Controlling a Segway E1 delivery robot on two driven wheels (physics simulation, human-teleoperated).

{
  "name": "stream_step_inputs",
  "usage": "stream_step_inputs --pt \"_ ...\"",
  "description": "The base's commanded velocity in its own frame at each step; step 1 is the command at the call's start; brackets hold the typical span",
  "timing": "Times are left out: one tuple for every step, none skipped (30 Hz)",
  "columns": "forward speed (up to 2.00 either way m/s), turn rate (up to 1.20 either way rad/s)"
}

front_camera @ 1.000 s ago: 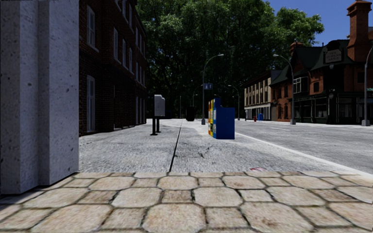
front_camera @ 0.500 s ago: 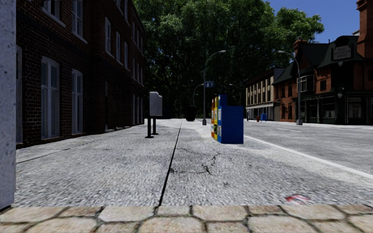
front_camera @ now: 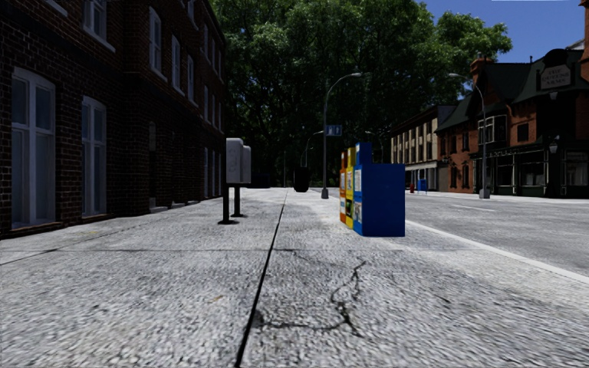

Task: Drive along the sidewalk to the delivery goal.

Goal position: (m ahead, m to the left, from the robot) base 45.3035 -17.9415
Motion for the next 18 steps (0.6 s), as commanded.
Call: stream_step_inputs --pt "2.0 0.0" --pt "2.0 0.0" --pt "2.0 0.0" --pt "2.0 0.0" --pt "2.0 0.0" --pt "2.0 0.0" --pt "2.0 0.0" --pt "2.0 0.0" --pt "2.0 0.0" --pt "2.0 0.0" --pt "2.0 0.0" --pt "2.0 0.0" --pt "2.0 0.0" --pt "2.0 0.0" --pt "2.0 0.0" --pt "2.0 0.0" --pt "2.0 0.0" --pt "2.0 0.0"
